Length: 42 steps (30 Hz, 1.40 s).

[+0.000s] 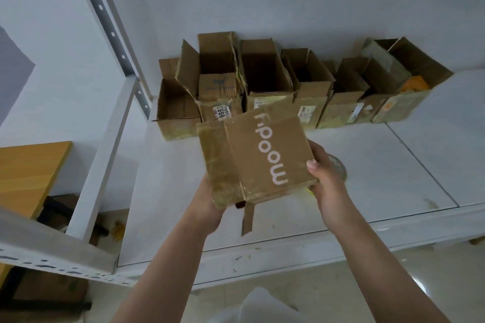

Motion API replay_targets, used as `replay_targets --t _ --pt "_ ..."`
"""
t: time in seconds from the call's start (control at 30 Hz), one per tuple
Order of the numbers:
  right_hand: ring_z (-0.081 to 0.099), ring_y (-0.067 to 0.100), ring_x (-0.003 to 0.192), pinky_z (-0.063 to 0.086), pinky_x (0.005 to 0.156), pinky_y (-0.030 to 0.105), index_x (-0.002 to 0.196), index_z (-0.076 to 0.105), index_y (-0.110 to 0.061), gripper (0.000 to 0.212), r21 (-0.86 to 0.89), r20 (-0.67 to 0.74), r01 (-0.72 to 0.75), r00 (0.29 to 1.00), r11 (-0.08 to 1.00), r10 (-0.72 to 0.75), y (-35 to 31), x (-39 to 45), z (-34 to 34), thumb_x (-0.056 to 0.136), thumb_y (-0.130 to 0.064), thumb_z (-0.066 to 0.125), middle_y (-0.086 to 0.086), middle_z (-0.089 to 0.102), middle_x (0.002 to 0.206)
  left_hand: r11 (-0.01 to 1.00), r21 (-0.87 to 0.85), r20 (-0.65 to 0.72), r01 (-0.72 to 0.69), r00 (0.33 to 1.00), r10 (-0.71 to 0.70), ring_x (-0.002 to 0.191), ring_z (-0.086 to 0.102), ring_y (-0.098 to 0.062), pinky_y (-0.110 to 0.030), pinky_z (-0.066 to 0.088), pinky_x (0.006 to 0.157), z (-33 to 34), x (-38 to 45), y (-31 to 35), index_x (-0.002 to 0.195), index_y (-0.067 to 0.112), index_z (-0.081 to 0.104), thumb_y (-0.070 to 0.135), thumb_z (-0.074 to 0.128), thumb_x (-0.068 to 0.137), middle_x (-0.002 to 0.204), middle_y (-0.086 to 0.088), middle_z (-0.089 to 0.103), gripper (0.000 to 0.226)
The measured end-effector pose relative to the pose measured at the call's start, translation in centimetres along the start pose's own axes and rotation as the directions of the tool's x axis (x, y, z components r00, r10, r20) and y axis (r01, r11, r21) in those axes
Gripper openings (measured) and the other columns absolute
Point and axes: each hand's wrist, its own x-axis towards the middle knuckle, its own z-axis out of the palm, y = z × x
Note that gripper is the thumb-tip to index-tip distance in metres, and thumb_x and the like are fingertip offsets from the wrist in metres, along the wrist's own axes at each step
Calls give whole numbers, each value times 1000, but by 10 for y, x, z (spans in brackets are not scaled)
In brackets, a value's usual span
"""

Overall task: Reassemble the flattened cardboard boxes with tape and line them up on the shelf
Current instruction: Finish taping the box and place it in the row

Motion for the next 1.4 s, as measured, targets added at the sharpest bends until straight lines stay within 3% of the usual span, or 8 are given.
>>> replay_targets --t 0.23,0.37,0.47,0.77,0.97,1.23,1.3,1.4 --pt "40 12 138 35 112 52 141 27 -58 79 -145 101 -45 993 988 60 -15 0 -16 72 -79 60 -16 40 151 993 108 -58 -46 997 53 69 69 -18 -26 54 58 -3 1 3 101 -15 59 -22 56 83 76 -4 71 20" --pt "63 16 115 50 100 47 124 55 -37 43 -94 -30 23 999 995 -26 -14 3 -10 86 -56 60 -8 67 119 992 120 -24 -40 999 43 46 58 -6 -18 45 45 5 -4 16 70 1 56 -9 56 69 52 4 61 10" --pt "67 20 107 57 86 37 115 60 -28 31 -28 -127 10 992 1000 -14 -10 1 -11 90 -47 59 -4 71 110 988 155 -54 4 999 5 38 50 -3 -14 39 40 7 -1 22 64 17 61 -17 49 86 49 9 58 42" --pt "63 -12 87 48 69 6 129 53 -20 41 -477 -386 -44 908 878 -164 -24 -2 -54 92 -34 62 -4 67 108 976 211 -140 -50 987 81 92 72 -17 -41 61 77 46 37 38 102 34 65 7 62 93 96 6 75 29" --pt "52 -20 89 39 68 4 119 57 -22 42 -720 -363 -2 853 694 -375 -48 -16 -90 97 -54 41 -32 53 93 749 621 -81 -230 932 354 79 62 2 -7 49 57 107 54 46 117 27 59 21 64 93 87 26 60 25" --pt "56 11 100 52 71 31 137 49 -22 96 -837 -176 78 898 541 -403 -69 -26 -181 72 -90 29 -11 61 115 588 756 -66 -287 861 505 65 54 0 -4 41 52 221 81 34 124 12 58 22 66 91 91 7 60 35" --pt "54 8 97 49 70 29 136 50 -23 89 -883 -156 52 905 467 -396 -70 -26 -219 74 -86 34 -15 59 108 598 756 -86 -264 866 492 71 57 -8 -7 40 52 259 93 27 125 11 58 21 65 92 93 6 61 36" --pt "54 -3 73 38 59 13 98 61 -36 35 -873 -205 26 886 487 -415 -69 -27 -281 86 -65 45 -31 54 75 602 749 -50 -277 882 469 71 56 -2 -7 44 55 315 112 15 131 14 54 21 63 93 96 4 63 39"
